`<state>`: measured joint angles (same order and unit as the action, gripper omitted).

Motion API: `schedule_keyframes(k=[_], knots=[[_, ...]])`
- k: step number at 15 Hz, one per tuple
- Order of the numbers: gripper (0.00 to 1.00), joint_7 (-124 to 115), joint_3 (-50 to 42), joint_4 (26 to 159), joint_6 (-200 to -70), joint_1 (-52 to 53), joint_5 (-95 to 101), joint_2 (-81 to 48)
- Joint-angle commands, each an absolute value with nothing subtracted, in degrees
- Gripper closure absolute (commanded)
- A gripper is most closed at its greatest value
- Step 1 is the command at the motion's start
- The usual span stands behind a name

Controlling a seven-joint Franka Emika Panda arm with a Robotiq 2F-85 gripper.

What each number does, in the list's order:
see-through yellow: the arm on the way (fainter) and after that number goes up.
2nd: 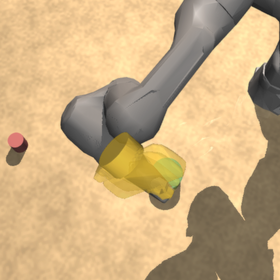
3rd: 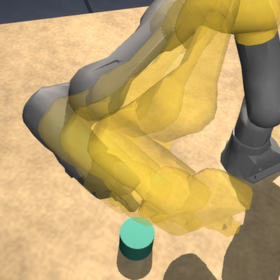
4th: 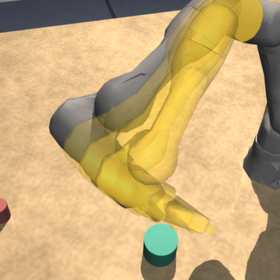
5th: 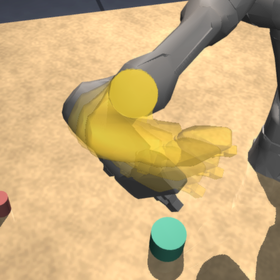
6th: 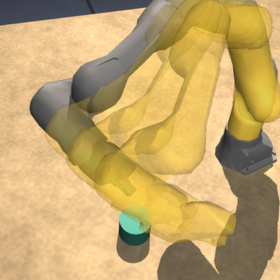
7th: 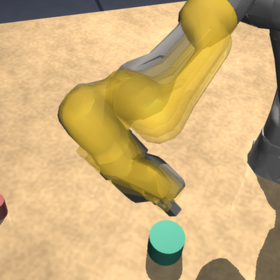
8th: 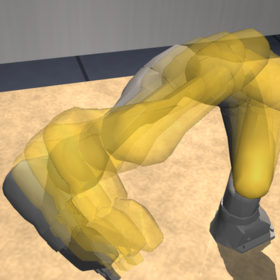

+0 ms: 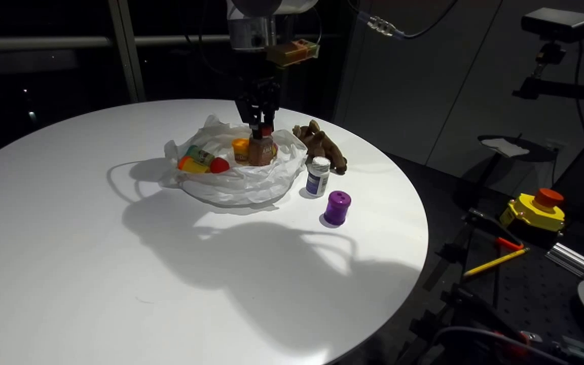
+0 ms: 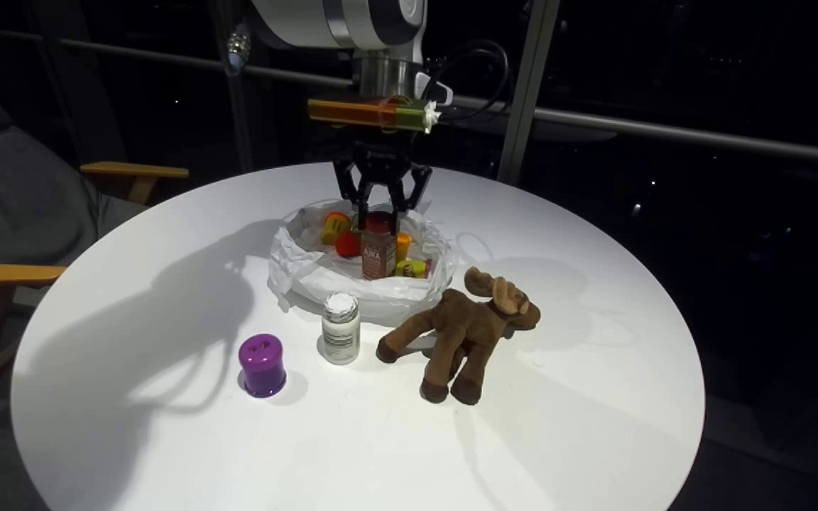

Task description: Put all the objects on the table into the plastic bag.

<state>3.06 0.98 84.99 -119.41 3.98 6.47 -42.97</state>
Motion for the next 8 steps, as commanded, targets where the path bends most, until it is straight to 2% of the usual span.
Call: schedule_keyframes(k=[1, 2, 3, 6, 8], knots=[[0.75, 3.41, 0.76, 81.21, -116.58, 4.40, 7.13, -44.78], [0.26, 3.36, 0.74, 80.74, -116.22, 4.41, 7.11, -45.25], [0.25, 3.32, 0.75, 80.56, -115.94, 4.45, 7.11, -45.39], [0.03, 3.10, 0.53, 80.40, -115.98, 4.60, 7.43, -44.74], [0.00, 0.90, 0.65, 84.55, -120.22, 5.43, 7.33, -43.00]])
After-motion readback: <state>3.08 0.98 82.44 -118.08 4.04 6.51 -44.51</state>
